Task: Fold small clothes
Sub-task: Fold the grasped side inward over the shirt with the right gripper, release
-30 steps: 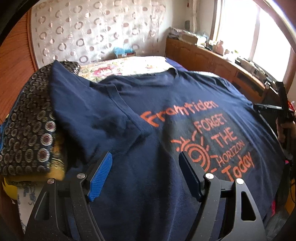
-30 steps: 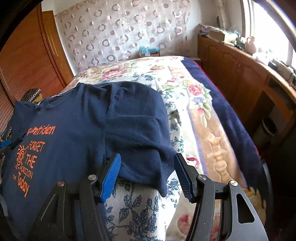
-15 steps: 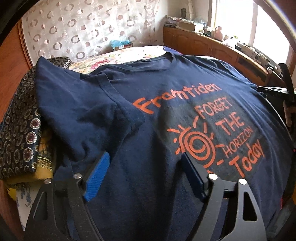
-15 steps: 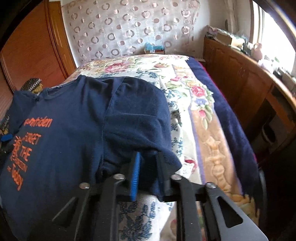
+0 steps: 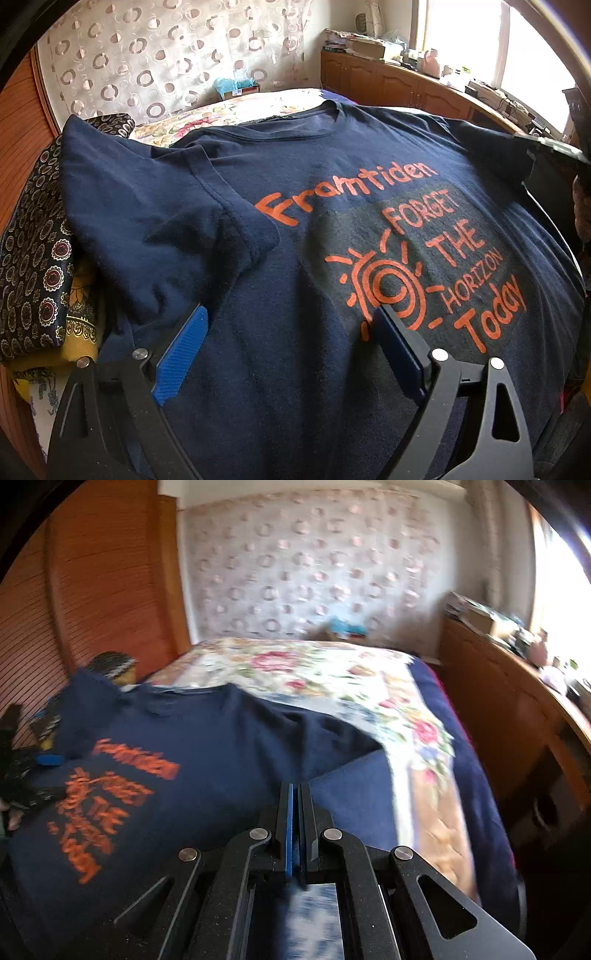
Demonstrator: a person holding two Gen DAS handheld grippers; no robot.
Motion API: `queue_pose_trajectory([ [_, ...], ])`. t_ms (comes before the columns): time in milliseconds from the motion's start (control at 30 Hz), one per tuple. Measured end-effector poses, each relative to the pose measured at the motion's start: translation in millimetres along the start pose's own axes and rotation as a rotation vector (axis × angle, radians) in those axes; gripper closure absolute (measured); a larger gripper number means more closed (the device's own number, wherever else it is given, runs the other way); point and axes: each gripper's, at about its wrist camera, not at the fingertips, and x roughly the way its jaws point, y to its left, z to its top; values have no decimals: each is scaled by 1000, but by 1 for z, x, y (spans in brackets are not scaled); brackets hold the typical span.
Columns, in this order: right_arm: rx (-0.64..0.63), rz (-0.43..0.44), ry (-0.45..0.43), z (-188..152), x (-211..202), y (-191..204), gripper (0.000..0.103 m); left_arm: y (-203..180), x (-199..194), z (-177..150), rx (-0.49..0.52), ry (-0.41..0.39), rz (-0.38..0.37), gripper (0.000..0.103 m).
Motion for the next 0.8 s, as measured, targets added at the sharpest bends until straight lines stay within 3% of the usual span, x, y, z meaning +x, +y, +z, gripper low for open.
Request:
queue_pose_trajectory([
  [133, -2, 98, 101, -18, 24, 18, 101, -1, -3, 0, 4, -5, -20, 12],
  [267, -4, 105, 157, -34, 40, 19, 101, 0, -14, -1, -20, -41, -17, 12],
  [400, 4, 87, 152, -32, 38, 16, 101, -3, -27, 1, -34, -87, -15, 12],
  [500, 21, 74, 136, -29, 25, 17, 91, -7, -40, 1, -46, -130, -19, 12],
  [567, 40, 80, 117, -24, 13, 18, 68, -10, -48, 2, -55, -161, -19, 12],
  [600, 46, 70, 105, -23, 7, 15, 63, -11, -51, 3, -57, -174, -18, 12],
  [800, 70, -12, 75, -20, -10, -1, 57, -19, -68, 4, -56, -226, -29, 12],
])
